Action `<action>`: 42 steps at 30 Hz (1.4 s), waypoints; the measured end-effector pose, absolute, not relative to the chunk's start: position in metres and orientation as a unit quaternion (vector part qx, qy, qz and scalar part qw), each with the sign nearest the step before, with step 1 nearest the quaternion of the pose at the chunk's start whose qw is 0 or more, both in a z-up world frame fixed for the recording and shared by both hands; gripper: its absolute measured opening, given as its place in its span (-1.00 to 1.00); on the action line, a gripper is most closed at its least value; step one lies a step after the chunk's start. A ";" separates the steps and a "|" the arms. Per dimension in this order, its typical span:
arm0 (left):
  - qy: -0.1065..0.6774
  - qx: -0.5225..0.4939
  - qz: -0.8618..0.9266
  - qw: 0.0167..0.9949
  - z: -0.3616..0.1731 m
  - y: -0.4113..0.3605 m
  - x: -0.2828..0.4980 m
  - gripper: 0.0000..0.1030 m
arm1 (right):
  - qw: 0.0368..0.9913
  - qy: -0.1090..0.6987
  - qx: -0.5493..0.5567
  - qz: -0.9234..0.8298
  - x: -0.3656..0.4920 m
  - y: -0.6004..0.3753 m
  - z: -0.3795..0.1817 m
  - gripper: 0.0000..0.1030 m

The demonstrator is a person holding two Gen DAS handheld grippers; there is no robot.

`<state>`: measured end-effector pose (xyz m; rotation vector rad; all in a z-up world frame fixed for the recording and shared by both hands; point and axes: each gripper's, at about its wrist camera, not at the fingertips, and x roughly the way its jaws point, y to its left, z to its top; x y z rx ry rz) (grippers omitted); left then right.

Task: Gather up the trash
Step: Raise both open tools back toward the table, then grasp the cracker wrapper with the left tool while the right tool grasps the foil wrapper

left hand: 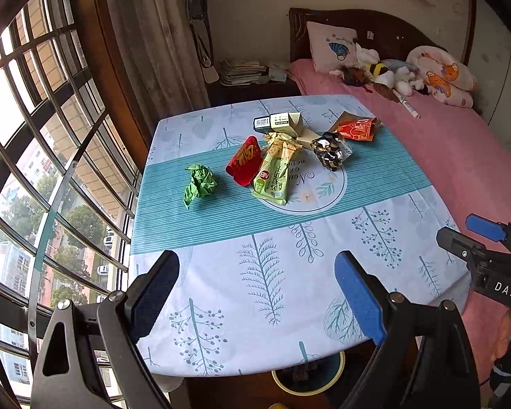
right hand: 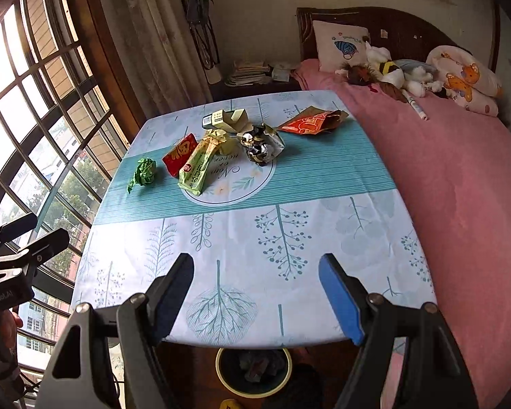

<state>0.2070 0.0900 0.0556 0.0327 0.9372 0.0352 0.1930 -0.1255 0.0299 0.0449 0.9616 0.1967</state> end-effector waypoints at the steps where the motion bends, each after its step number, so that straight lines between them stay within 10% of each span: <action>1: 0.455 0.011 0.019 0.890 0.053 0.087 0.221 0.78 | 0.879 0.465 0.023 0.101 0.208 -0.128 0.027 0.48; 34: 0.591 -0.037 0.114 0.798 -0.107 0.074 0.489 0.76 | 0.788 0.550 -0.064 0.270 0.480 -0.095 -0.108 0.36; 42: 0.613 -0.052 0.095 0.782 -0.121 0.068 0.494 -0.25 | 0.779 0.554 -0.041 0.292 0.481 -0.101 -0.108 0.00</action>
